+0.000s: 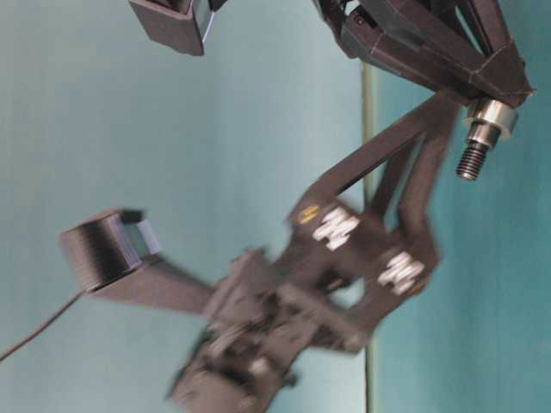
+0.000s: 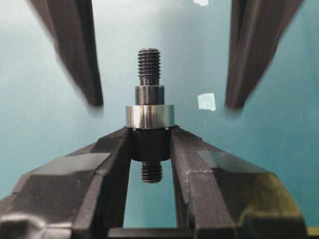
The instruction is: Insert the washer onto the shaft with both hands.
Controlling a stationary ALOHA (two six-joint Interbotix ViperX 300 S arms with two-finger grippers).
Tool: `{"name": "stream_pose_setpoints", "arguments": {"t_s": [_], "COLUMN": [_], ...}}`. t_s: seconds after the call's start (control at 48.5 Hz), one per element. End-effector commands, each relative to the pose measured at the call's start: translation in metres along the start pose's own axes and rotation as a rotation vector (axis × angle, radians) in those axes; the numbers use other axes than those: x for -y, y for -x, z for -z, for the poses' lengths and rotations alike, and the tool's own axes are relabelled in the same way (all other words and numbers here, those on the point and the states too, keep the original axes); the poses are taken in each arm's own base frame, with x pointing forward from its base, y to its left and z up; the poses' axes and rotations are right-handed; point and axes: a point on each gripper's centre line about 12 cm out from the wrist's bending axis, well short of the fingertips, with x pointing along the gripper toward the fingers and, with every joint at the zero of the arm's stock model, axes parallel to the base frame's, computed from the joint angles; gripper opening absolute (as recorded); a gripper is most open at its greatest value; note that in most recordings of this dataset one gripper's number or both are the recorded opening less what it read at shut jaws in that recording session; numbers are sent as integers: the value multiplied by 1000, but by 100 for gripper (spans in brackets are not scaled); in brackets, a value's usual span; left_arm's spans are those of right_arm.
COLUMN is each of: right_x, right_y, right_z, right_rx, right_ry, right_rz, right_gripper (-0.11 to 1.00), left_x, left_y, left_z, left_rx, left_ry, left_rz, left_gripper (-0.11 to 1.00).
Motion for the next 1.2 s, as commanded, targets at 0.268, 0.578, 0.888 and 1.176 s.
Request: {"name": "stream_pose_setpoints", "arguments": {"t_s": [0.268, 0.578, 0.888, 1.176], "right_x": [-1, -1, -2, -2], "right_y": [1, 1, 1, 1], "right_z": [-7, -7, -8, -8], "right_rx": [24, 21, 23, 23], "right_ry": [-5, -5, -6, -6], "right_rz": [-4, -4, -4, -5], "right_gripper": [0, 0, 0, 0], "left_x": [8, 7, 6, 6], "left_y": [49, 70, 77, 80], "left_z": [2, 17, 25, 26], "left_rx": [-28, -46, -113, -122], "left_ry": [-5, -7, -8, -9], "left_rz": [14, 14, 8, 7], "left_gripper": [85, 85, 85, 85]}}
